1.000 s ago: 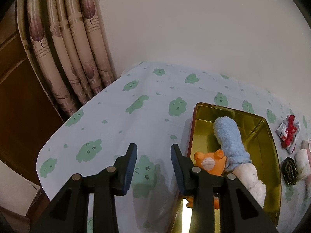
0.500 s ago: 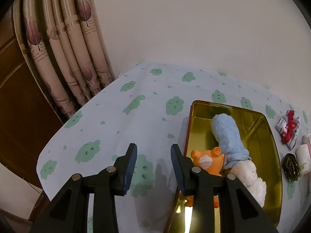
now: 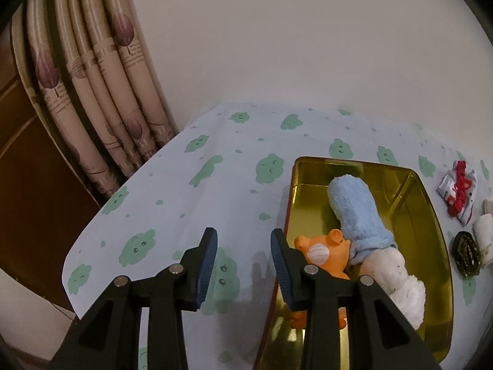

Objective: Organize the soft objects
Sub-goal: 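Move the right gripper to the flower-print wipes packet and grasp it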

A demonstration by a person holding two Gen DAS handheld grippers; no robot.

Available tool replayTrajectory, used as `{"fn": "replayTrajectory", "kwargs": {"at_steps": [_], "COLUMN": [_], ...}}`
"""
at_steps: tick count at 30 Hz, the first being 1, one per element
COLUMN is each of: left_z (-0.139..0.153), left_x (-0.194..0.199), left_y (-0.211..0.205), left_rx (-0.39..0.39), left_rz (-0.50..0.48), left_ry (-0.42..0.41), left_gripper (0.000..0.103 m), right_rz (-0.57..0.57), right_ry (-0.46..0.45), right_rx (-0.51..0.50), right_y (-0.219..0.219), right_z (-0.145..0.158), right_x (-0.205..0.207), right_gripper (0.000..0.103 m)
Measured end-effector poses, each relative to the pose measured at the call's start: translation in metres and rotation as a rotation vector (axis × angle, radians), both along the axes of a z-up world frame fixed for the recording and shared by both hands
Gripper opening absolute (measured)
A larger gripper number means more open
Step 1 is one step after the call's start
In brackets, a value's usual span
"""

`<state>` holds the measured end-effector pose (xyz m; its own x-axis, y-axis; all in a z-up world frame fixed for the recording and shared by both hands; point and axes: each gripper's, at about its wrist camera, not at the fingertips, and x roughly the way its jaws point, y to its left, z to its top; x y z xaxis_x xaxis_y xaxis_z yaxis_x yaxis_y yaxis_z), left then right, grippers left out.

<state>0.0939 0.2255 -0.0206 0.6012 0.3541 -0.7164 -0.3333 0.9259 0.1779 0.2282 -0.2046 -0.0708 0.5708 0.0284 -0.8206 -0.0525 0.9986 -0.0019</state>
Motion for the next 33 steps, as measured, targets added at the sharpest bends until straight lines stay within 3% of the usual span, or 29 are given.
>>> {"fn": "replayTrajectory", "kwargs": {"at_steps": [4,6,8,12,18,23,33], "left_z": [0.0,0.003,0.008,0.019,0.029,0.028,0.019], "left_x": [0.003,0.004,0.004,0.009,0.018,0.027,0.034], "left_y": [-0.009,-0.016,-0.023,-0.044,-0.085,-0.116,-0.161], "left_rx": [0.006,0.0,-0.007,-0.046,-0.09,-0.122,-0.123], "left_rz": [-0.024,-0.042,-0.06,-0.118,-0.204,-0.26,-0.349], "left_ry": [0.014,0.019,0.015,0.017,0.015,0.032,0.064], "left_gripper": [0.037,0.037,0.037,0.037,0.037,0.037,0.037], "right_rz": [0.012,0.023,0.029,0.03,0.042,0.059,0.141], "right_ry": [-0.011,-0.018,-0.021,-0.028,-0.085,-0.105,-0.09], "right_rx": [-0.001,0.002,0.01,0.03,-0.018,0.024,0.118], "right_y": [-0.001,-0.001,-0.002,-0.003,-0.002,-0.01,-0.009], "right_z": [-0.004,-0.006,-0.007,-0.011,-0.005,0.005,0.02], "right_x": [0.001,0.001,0.001,-0.003,-0.015,-0.028,-0.072], "right_gripper": [0.095,0.09,0.075,0.07,0.046,0.029,0.028]}}
